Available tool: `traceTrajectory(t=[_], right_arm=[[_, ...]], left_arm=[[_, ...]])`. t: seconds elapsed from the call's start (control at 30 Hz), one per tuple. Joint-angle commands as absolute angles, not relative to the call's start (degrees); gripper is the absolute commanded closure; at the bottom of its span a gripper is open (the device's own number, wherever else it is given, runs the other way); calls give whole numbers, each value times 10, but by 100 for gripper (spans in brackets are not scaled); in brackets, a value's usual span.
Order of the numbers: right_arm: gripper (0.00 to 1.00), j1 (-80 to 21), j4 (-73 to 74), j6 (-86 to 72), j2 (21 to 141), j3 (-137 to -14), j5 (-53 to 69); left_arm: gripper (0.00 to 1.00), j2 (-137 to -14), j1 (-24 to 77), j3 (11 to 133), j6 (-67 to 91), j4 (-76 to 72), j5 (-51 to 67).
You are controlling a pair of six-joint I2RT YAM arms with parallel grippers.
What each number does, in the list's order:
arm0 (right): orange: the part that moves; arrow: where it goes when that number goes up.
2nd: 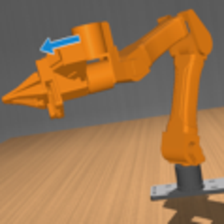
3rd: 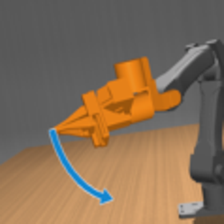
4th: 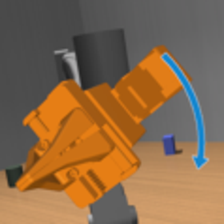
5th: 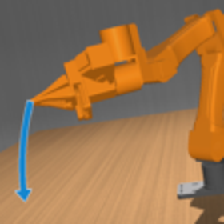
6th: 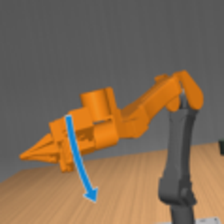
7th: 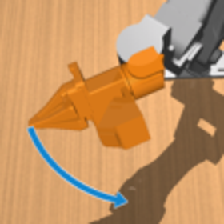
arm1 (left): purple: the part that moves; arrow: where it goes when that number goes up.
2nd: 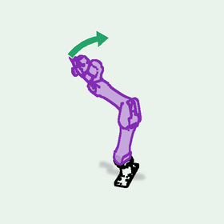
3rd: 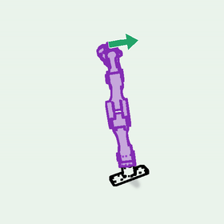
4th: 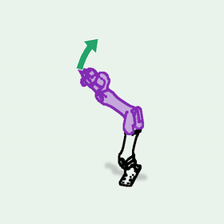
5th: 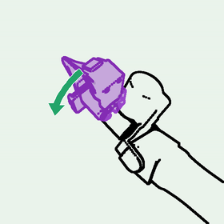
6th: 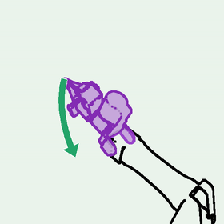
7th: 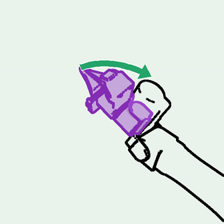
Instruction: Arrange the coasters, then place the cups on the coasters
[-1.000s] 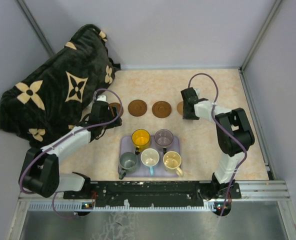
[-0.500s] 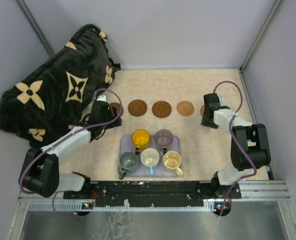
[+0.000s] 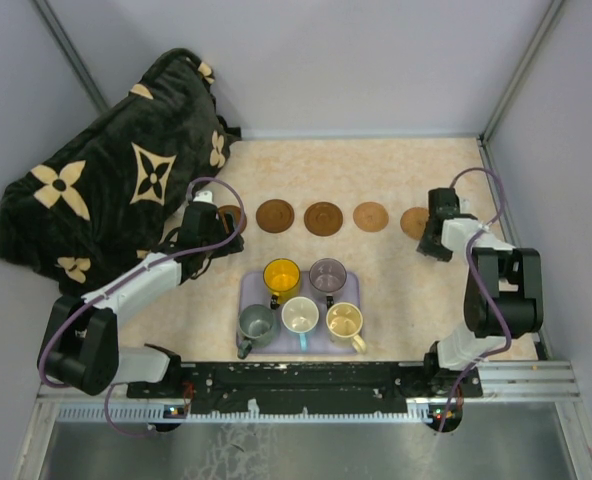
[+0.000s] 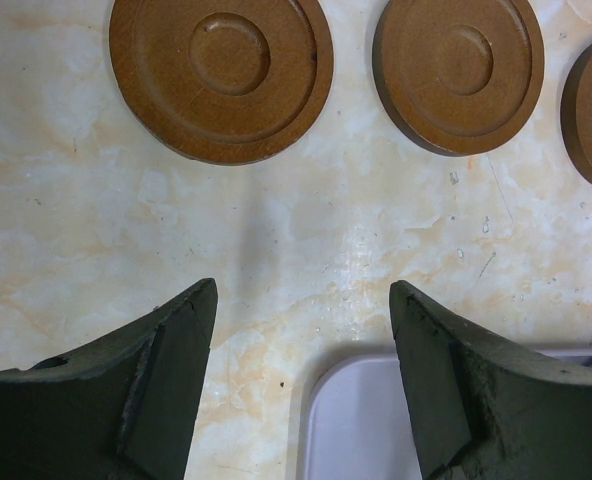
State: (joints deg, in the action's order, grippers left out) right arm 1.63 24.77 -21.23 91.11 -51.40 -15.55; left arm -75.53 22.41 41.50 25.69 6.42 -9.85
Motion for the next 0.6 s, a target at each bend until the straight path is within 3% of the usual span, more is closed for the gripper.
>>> traceTrajectory(t=[0.0, 0.57], right_arm=[[62, 35, 226, -216, 929, -530, -142], [62, 36, 204, -214, 1014, -567, -133]], left_arm=[[24, -748, 226, 410, 257, 60, -101], [24, -761, 226, 427, 248, 68, -111]])
